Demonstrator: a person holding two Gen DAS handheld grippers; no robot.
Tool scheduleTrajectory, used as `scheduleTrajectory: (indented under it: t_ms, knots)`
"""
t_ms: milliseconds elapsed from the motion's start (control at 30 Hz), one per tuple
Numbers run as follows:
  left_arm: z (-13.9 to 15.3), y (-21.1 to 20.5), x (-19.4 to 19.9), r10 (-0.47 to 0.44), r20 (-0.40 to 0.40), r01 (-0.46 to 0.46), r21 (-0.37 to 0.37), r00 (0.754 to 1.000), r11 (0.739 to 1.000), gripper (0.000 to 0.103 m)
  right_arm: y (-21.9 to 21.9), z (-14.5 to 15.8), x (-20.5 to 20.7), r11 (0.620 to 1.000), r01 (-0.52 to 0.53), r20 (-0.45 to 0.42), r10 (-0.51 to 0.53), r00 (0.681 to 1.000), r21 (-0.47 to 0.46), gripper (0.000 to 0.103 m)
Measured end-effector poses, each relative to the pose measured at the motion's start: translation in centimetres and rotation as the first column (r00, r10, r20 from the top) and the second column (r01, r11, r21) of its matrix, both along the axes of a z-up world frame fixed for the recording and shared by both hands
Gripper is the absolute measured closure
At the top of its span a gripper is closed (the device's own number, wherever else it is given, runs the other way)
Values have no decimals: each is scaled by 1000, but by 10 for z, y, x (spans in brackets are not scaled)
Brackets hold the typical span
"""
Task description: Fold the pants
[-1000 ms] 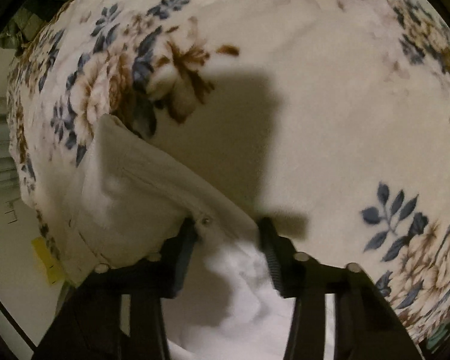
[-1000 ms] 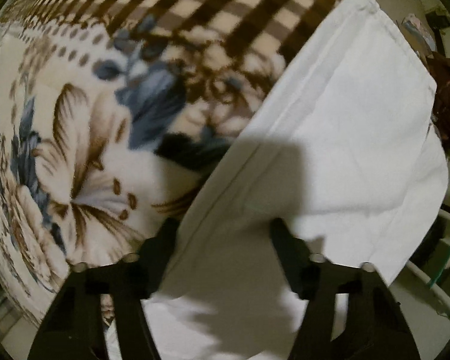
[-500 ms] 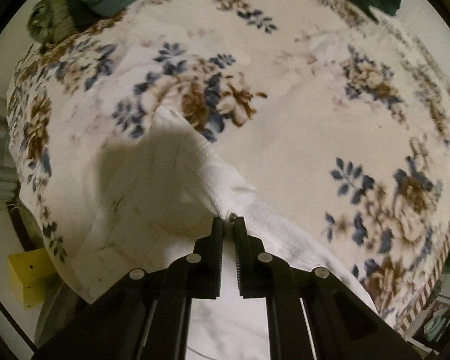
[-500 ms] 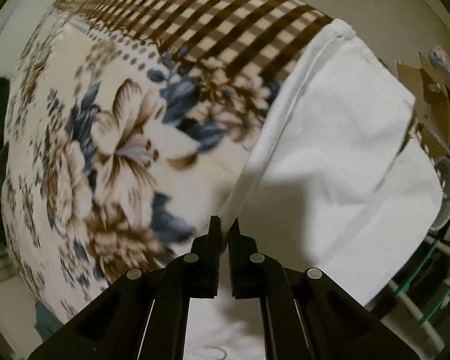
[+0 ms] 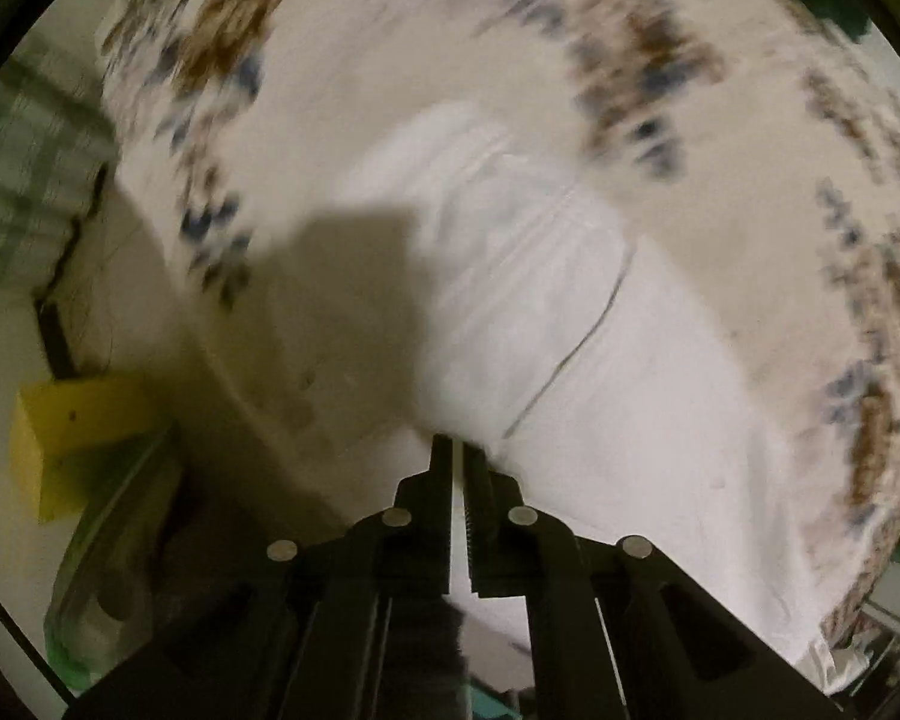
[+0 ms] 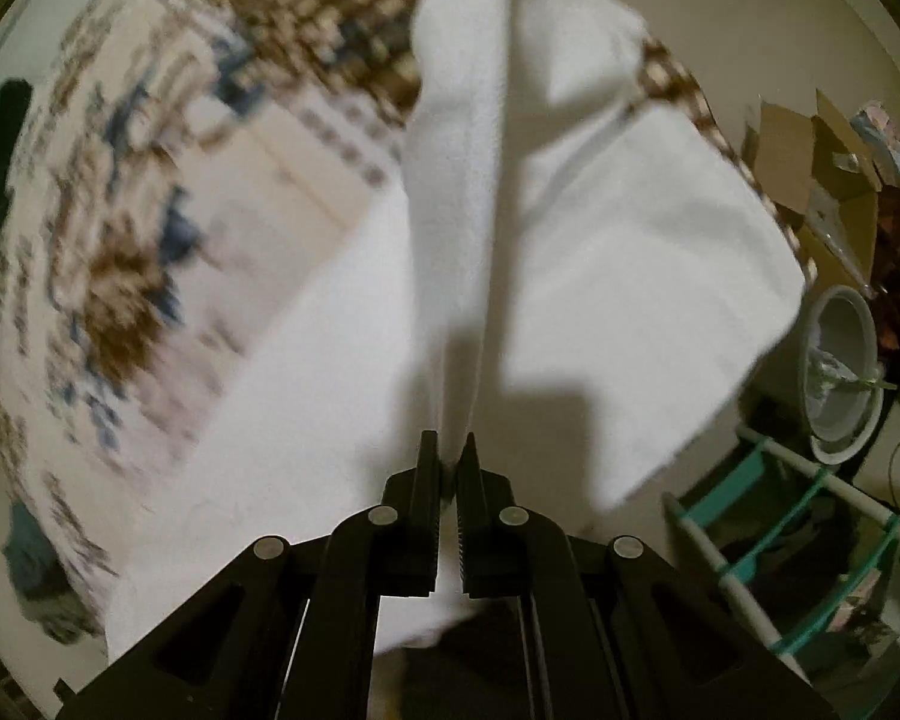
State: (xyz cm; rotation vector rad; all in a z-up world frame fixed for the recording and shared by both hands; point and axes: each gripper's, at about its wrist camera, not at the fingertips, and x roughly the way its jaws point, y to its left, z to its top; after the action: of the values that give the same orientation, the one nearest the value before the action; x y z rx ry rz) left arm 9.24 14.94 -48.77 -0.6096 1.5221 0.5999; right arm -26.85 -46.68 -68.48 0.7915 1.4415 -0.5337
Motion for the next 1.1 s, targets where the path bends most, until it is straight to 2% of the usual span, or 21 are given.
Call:
scheduleTrajectory:
  t_ms: [100, 167, 200, 233, 267, 300, 333, 367, 533, 600, 667, 733, 800, 833, 867, 1100]
  knots:
    - [-20, 8, -19, 50, 6, -50, -23, 999, 998, 100, 2, -25, -14, 999, -31, -50, 30, 998, -15, 98]
    - [-18, 16, -28, 102, 75, -98, -59, 992, 993, 99, 1, -39, -22, 1000, -28, -74, 28, 997, 2, 98]
    - [-16, 20, -31, 123, 106, -116, -70, 987, 991, 98, 1, -43, -24, 999, -24, -73, 25, 997, 22, 93]
    - [-15, 24, -33, 138, 138, -128, -80, 981, 989, 90, -1, -46, -29, 999, -18, -81, 21, 997, 34, 82]
    - [-15, 28, -34, 148, 161, -135, -90, 976, 987, 76, -1, -46, -28, 999, -12, -78, 15, 997, 41, 68]
    - [-18, 34, -33, 161, 180, -144, -103, 970, 984, 67, -3, -44, -33, 998, 1, -48, 2, 999, 63, 61]
    - [-21, 38, -33, 172, 183, -154, -110, 968, 982, 52, -3, -43, -34, 997, 10, -25, -9, 1000, 74, 51]
    - [-26, 44, -32, 198, 194, -176, -128, 961, 976, 50, -5, -40, -39, 996, 24, 5, -24, 1000, 86, 47]
    - [-49, 60, -21, 221, 201, -199, -126, 954, 972, 50, -7, -53, -50, 981, 95, 49, -105, 993, 170, 44]
    - [-62, 61, -18, 229, 186, -208, -128, 956, 970, 55, -7, -68, -55, 968, 143, 45, -155, 987, 205, 43]
    - [-67, 60, -15, 217, 175, -202, -98, 960, 975, 85, -6, -84, -57, 951, 196, 56, -214, 975, 238, 43]
    - [-67, 62, -16, 215, 187, -203, -82, 959, 976, 93, -7, -94, -56, 940, 228, 70, -253, 965, 253, 43]
    - [-62, 63, -18, 204, 208, -195, -66, 957, 979, 94, -9, -97, -60, 934, 274, 97, -302, 948, 228, 46]
    - [-59, 62, -20, 193, 217, -185, -59, 957, 981, 94, -8, -95, -61, 933, 287, 114, -316, 942, 217, 74]
    - [-55, 61, -23, 184, 224, -176, -54, 957, 983, 95, -6, -91, -62, 944, 276, 112, -299, 948, 179, 97]
    - [-29, 71, -41, 165, 240, -148, -86, 957, 985, 95, 1, -51, -77, 976, 168, 154, -188, 970, 136, 98]
